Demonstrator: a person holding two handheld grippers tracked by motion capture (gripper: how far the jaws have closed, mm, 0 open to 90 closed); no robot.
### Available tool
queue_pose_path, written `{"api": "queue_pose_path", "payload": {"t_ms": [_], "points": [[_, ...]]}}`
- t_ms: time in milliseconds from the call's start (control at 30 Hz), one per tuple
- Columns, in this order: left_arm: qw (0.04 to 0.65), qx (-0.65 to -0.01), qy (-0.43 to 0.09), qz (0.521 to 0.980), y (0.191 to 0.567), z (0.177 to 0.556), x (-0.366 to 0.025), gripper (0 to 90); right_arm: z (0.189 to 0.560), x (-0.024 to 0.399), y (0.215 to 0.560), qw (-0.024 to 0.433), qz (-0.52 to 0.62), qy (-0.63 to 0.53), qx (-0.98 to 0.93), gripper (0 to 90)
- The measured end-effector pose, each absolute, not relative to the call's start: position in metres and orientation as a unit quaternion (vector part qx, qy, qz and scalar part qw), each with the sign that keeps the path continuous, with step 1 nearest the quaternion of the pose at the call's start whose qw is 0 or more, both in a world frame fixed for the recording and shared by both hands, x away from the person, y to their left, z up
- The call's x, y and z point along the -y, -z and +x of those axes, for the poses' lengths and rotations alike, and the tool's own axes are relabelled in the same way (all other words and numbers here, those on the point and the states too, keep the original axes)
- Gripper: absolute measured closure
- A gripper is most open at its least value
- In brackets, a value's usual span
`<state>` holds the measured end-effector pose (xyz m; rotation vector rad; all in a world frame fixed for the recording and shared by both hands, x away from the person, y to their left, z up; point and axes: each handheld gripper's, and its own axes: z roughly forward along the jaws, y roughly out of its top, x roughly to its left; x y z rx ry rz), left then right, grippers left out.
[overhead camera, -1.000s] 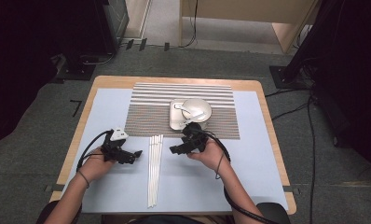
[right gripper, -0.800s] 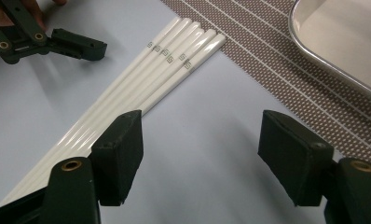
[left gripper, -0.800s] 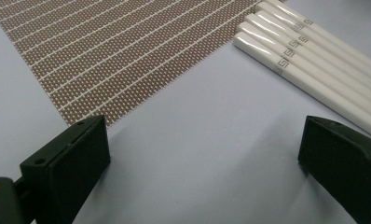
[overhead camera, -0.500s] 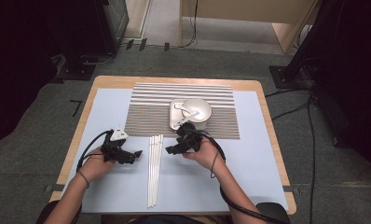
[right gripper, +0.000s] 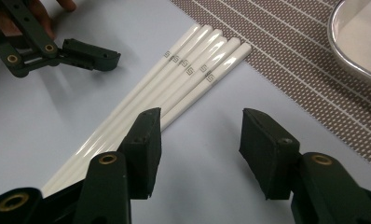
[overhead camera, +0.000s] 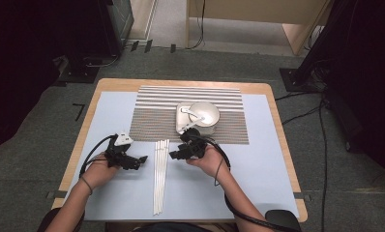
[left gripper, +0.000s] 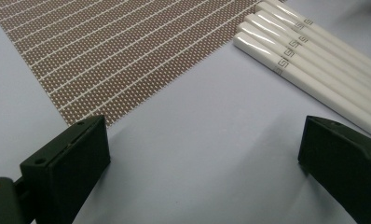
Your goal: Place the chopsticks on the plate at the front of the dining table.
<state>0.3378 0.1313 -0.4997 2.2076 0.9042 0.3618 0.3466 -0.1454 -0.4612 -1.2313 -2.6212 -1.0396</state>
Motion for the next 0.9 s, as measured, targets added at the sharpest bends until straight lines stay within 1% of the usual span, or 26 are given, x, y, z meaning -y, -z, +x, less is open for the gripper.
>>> {"api": "queue_pose_path", "payload": {"t_ms": [133,333,433,700,900], "points": [[0.356,-0.35,-0.14,0.855,0.5,0.338,-0.131,1.4,0.346,0.144,0.464,0.035,-0.405,0.337,0.849,50.0],[0.356,-0.35,-0.14,0.855,0.5,0.338,-0.131,1.4,0.345,0.139,0.467,0.037,-0.398,0.34,0.851,49.2],[0.357,-0.35,-0.141,0.855,0.5,0.338,-0.131,1.4,0.344,0.137,0.468,0.041,-0.396,0.339,0.852,52.4],[0.356,-0.35,-0.141,0.855,0.5,0.338,-0.131,1.4,0.343,0.131,0.473,0.049,-0.402,0.328,0.854,57.5],[0.356,-0.35,-0.141,0.855,0.5,0.338,-0.131,1.4,0.342,0.129,0.472,0.047,-0.411,0.332,0.848,57.9]]}}
